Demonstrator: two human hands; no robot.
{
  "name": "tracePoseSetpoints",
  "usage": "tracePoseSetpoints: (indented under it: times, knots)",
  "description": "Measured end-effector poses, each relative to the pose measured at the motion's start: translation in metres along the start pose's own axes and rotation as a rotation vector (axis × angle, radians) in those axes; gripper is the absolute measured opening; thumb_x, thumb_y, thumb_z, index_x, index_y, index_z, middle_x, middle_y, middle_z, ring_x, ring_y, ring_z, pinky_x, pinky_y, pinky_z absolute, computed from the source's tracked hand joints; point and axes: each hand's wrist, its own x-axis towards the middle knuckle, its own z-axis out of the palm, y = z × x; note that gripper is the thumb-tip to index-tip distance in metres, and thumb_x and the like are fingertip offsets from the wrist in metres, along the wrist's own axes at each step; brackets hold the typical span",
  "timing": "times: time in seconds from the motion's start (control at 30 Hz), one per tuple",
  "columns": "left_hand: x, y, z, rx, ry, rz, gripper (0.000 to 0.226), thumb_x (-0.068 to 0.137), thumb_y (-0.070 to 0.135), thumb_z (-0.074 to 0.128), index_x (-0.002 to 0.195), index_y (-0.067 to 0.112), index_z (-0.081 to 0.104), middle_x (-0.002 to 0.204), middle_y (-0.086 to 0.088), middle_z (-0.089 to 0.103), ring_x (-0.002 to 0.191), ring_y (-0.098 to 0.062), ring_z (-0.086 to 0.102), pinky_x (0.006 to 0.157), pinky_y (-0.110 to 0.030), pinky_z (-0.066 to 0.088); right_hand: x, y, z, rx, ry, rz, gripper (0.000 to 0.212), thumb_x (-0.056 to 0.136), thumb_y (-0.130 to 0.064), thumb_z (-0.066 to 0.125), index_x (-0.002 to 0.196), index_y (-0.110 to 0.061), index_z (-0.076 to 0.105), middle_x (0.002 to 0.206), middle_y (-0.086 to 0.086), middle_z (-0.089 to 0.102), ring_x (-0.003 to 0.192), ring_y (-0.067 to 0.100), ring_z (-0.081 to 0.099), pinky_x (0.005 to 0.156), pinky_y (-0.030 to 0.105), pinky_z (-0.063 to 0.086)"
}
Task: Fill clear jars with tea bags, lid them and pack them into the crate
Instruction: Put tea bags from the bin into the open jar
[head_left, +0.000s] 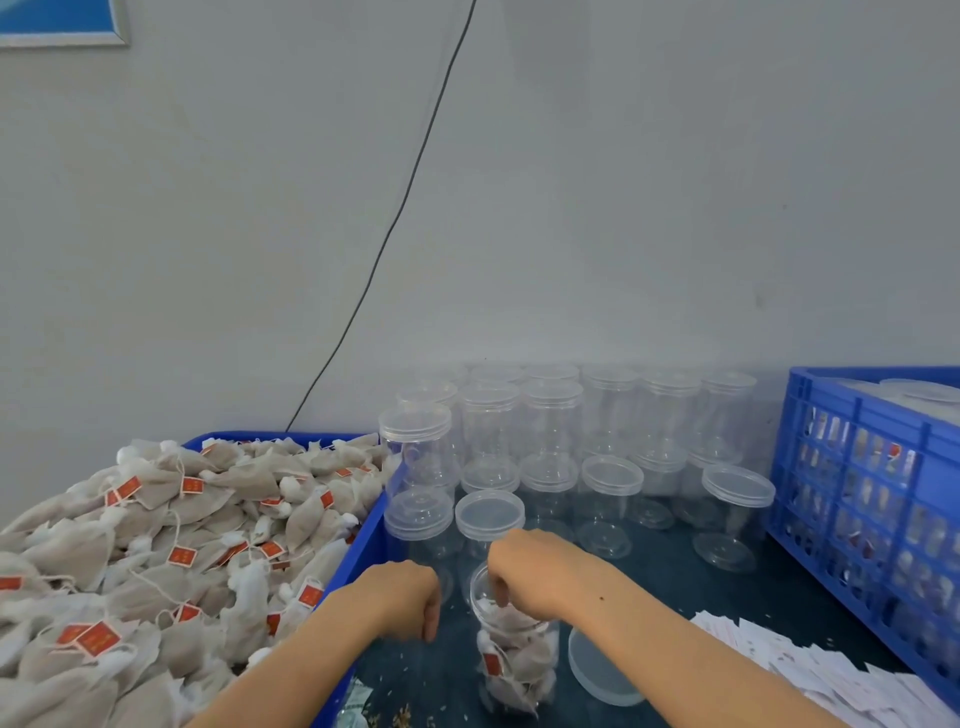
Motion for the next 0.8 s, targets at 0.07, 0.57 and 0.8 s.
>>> tracePoseSetpoints:
  times: [0.07,0.57,0.8]
  knots:
    - [-0.003,-0.001,-0.002,-0.012,-0.093,0.036,0.029,0.093,0.002,0.053,0.113,0.015,0.069,0.122,-0.002,0.065,0.107,-0.018,0.06,0.089,-0.028,0.046,-0.001,-0.001,0.003,-0.014,-0.086,0.009,0.009,0.088,-0.002,0.051,0.085,-0.004,0.06,0.079,0.009,0.054,0.077,0.031,0.052,0.058,0.032,0.041]
    - [-0.02,0.01,0.034,0.13,-0.417,0.07,0.038,0.086,0.029,0.072,0.114,0.004,0.067,0.123,-0.012,0.065,0.094,-0.02,0.057,0.095,-0.038,0.048,-0.029,0.047,0.013,0.762,0.433,-0.011,0.049,0.087,0.012,0.037,0.085,-0.019,0.075,0.092,-0.005,0.073,0.088,0.001,0.067,0.074,0.006,0.048]
    - [-0.027,0.019,0.048,0.286,-0.31,0.064,0.038,0.083,0.031,0.075,0.11,0.004,0.07,0.114,-0.009,0.069,0.093,-0.022,0.058,0.079,-0.033,0.043,-0.043,0.078,0.043,0.963,0.478,0.193,0.048,0.088,0.012,0.038,0.075,-0.021,0.071,0.086,-0.003,0.074,0.086,0.012,0.069,0.076,0.025,0.057]
